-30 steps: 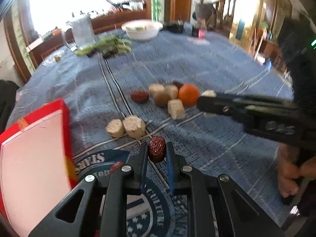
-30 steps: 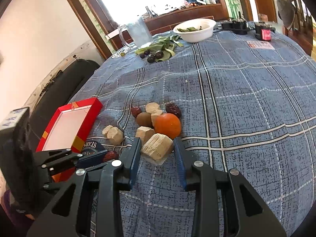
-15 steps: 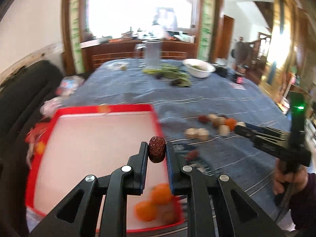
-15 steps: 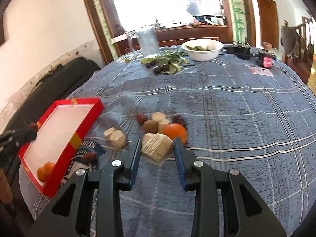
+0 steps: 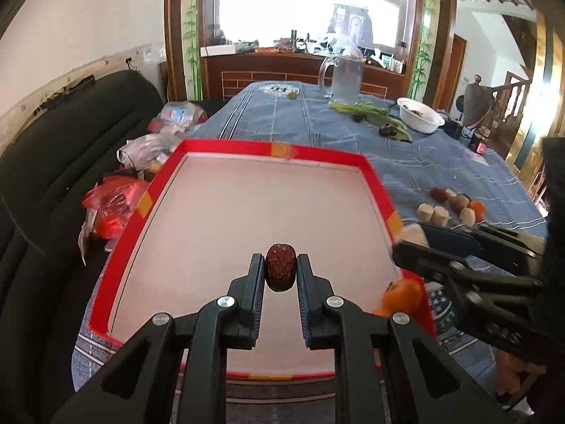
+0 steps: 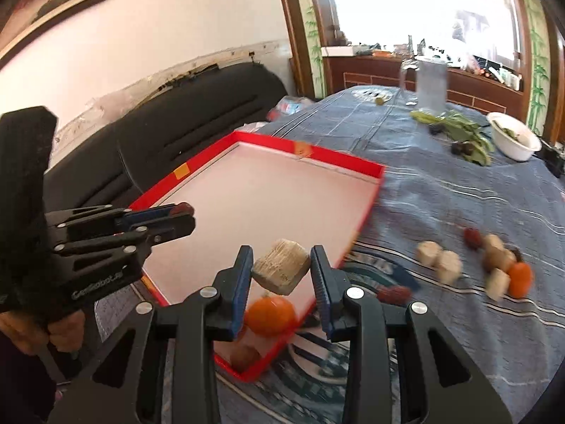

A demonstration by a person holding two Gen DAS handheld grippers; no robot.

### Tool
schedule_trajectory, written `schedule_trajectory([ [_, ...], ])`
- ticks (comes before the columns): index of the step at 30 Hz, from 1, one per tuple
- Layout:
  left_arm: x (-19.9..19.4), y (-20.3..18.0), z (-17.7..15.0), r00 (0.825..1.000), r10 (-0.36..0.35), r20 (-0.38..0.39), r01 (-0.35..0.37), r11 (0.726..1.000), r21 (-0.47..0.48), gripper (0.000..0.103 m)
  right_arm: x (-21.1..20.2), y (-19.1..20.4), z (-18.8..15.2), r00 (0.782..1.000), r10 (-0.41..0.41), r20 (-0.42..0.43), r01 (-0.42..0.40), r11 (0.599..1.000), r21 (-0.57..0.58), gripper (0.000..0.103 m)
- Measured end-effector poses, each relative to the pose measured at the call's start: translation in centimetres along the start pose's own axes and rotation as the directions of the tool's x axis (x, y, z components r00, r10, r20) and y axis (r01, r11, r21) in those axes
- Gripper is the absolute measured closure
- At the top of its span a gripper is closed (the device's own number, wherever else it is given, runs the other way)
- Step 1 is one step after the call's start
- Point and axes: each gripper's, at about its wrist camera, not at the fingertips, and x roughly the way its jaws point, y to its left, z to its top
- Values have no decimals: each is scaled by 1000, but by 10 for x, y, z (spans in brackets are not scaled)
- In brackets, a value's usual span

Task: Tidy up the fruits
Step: 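Carry the cube and date to the tray and release both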

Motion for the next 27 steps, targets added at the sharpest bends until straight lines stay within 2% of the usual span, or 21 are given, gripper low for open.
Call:
schedule_trajectory([
  [7,9,18,-6,999,46,-29,-47,998,-40,87,45,8,5,995,-7,-98,8,1000,9,67],
  [13,22,24,-9,990,97,-99,-103,993,-62,86,74,8,19,976,-25,-215,34,999,41,67],
  [15,24,24,-10,987,108,-118,-117,991,-70,75,77,7,20,973,-17,-231,33,997,69,67],
  [16,24,25,-9,986,116,-120,-126,989,-77,59,76,5,22,971,-1,-238,21,997,81,67],
  [17,22,26,-9,985,126,-115,-136,987,-87,48,73,4,22,972,11,-235,9,996,86,66],
  [18,20,26,-8,986,129,-107,-139,986,-91,46,69,2,23,975,18,-221,2,996,89,63],
  [19,17,26,-7,986,132,-98,-141,986,-93,46,64,1,24,979,17,-204,1,996,88,54],
  [21,13,23,-4,989,127,-82,-134,987,-89,46,48,-8,26,989,25,-148,-10,995,101,48],
  [24,8,10,-1,993,104,-57,-108,992,-59,46,19,-31,27,998,18,-58,-10,991,134,47],
  [27,3,-13,3,998,56,-36,-56,998,0,46,-8,-59,22,999,-43,-3,43,989,141,47],
])
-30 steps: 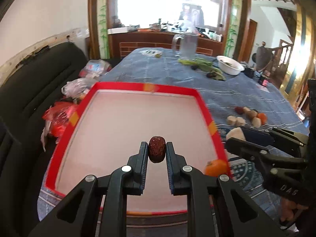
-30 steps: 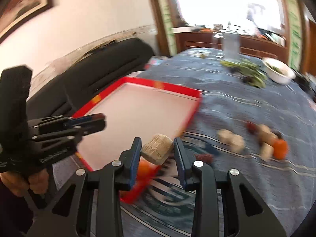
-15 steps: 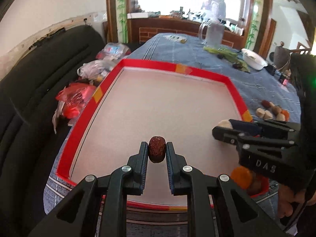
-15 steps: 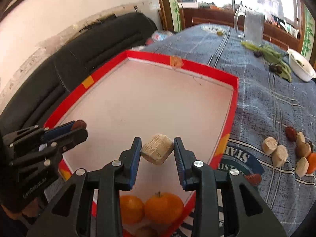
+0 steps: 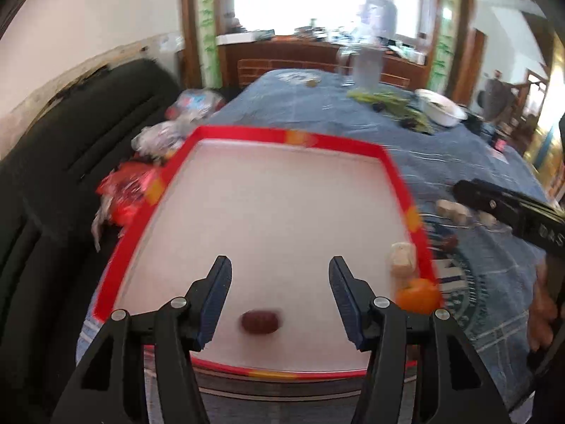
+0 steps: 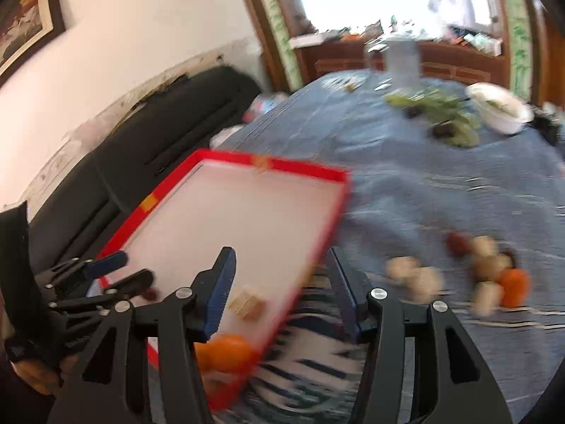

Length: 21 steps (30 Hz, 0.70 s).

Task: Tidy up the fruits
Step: 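Carry the cube and date to the tray and release both, then grasp an orange with the right tool while the left tool grasps a red date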

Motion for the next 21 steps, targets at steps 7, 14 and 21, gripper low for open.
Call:
schedule_trajectory([
  [7,-9,-68,7,992,-123,26,116,975,189,46,-46,-86,-17,990,-127,57,120,987,110,47],
  [14,-2,-125,12,977,-213,-4,201,918,342,45,-59,-142,-24,976,-206,69,186,957,223,48],
  [21,33,-144,15,970,-223,-95,242,897,370,45,-48,-168,-29,967,-253,-19,247,922,298,48],
])
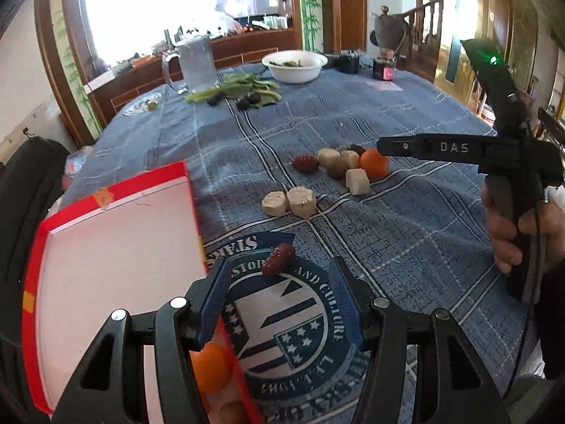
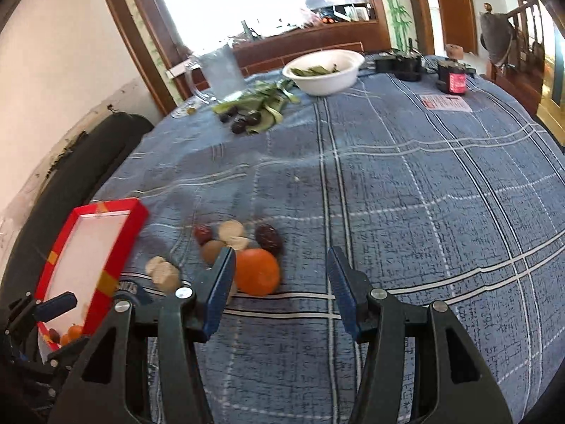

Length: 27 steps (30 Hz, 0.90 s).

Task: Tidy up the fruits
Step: 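Grasp an orange with the right tool while the left tool grasps a red date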

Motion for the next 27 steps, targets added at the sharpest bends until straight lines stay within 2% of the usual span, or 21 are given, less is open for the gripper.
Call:
schedule_trajectory([
  [6,12,-5,1,998,-43,-35,44,999,26,46,9,2,-3,999,42,-30,-42,999,13,48],
  [8,14,-8,1,997,-64,-43,66,997,39,54,17,3,-4,996,68,-54,-67,997,30,48],
  [10,17,-8,0,995,-91,-51,93,995,39,57,24,4,-6,994,79,-73,-76,996,44,48],
  [13,22,-5,-1,990,-120,-69,122,992,24,68,27,7,-5,995,82,-55,-80,996,32,48],
  [15,22,-5,-1,990,-124,-64,126,992,27,70,30,6,-6,993,103,-61,-100,994,46,50],
  [20,21,-1,-2,986,-150,-66,151,988,19,79,33,-8,-5,980,180,-85,-167,976,136,67],
  [23,22,3,0,986,-155,-65,155,988,-4,84,34,-16,-5,969,228,-95,-205,958,202,68],
  [27,24,4,1,988,-143,-63,142,990,-15,85,29,-17,-6,971,221,-88,-198,957,212,68],
])
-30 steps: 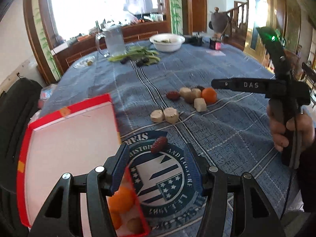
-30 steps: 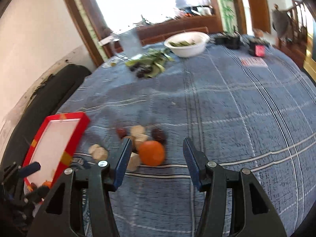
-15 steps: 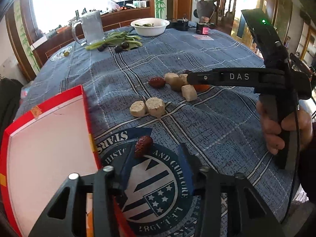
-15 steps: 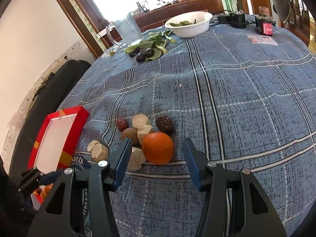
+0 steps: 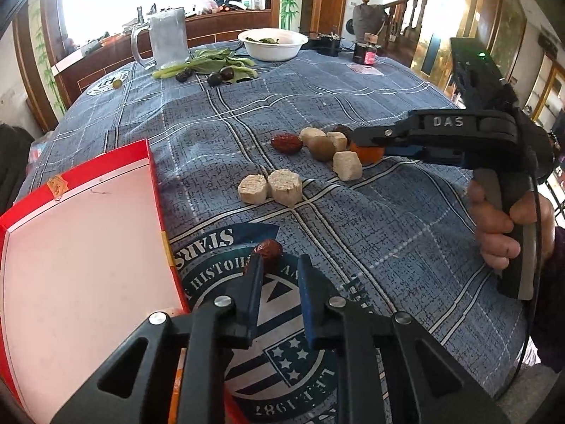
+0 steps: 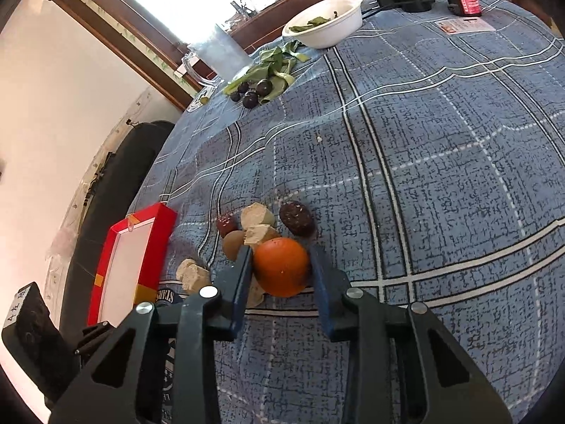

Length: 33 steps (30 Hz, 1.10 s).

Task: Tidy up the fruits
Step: 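Grasp an orange with the right tool while the left tool grasps a red date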

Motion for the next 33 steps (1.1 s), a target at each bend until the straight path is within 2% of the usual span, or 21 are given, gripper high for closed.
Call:
schedule_trajectory([
  [4,2,2,2,1000,21,-2,-21,1000,-15,88,-11,-2,1,999,21,47,-22,1000,13,68],
  [6,3,1,4,998,63,-5,-63,998,-6,88,-17,-4,2,997,25,73,-26,999,24,68],
  [9,8,1,6,991,132,-15,-132,991,2,88,-18,-6,4,997,18,80,-21,999,39,68],
  [14,16,3,8,983,181,-35,-181,983,15,87,-20,-5,4,996,26,81,-29,999,41,68],
  [22,22,0,9,981,186,-50,-185,983,7,89,-25,-2,3,995,44,89,-48,998,34,68],
  [26,20,-1,10,987,156,-43,-158,987,-32,89,-25,1,2,995,42,92,-44,999,19,68],
  [29,12,-6,12,988,154,-11,-154,987,-49,89,-25,3,3,995,26,100,-26,1000,5,68],
  [33,-15,-14,12,989,132,72,-127,989,-75,89,-29,6,4,993,8,121,-5,1000,-21,68],
])
